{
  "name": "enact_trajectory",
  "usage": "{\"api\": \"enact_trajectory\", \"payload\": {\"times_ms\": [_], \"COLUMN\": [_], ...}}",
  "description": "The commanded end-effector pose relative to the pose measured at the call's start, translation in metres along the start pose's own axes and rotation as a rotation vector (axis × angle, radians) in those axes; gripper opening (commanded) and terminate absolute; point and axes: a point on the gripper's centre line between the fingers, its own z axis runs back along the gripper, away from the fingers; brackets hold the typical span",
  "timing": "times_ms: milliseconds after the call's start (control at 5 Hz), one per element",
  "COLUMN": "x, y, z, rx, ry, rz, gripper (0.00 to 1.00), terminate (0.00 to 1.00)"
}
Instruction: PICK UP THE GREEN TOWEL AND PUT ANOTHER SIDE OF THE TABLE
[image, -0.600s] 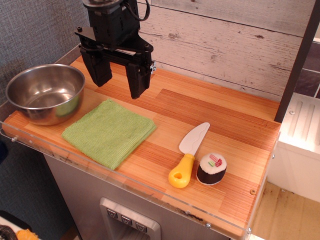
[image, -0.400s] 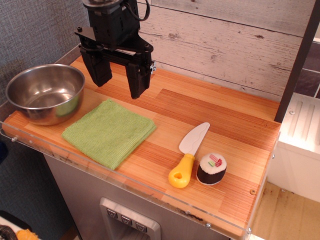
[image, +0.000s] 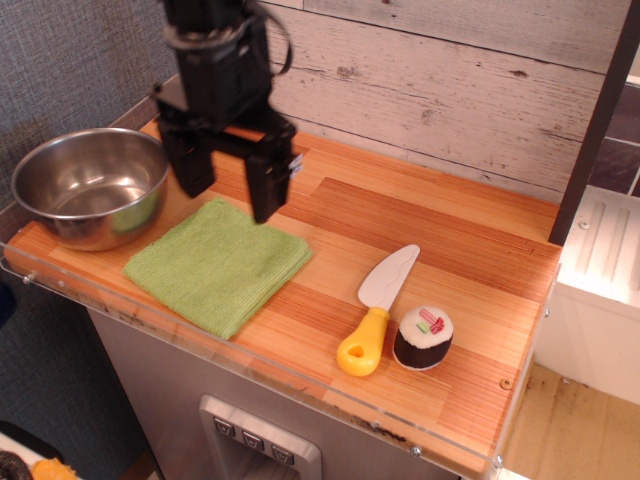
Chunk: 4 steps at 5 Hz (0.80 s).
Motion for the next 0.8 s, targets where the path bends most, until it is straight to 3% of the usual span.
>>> {"api": "enact_trajectory", "payload": {"times_ms": [0,600], "x": [-0.01,-0.016], "y": [0.026,0.043], "z": [-0.025,-0.066], "rx": [0.026,-0.042], "ry": [-0.043,-0.064], "rz": [-0.058,-0.233], "gripper": [1.0,1.0], "terminate": [0.0,0.0]}}
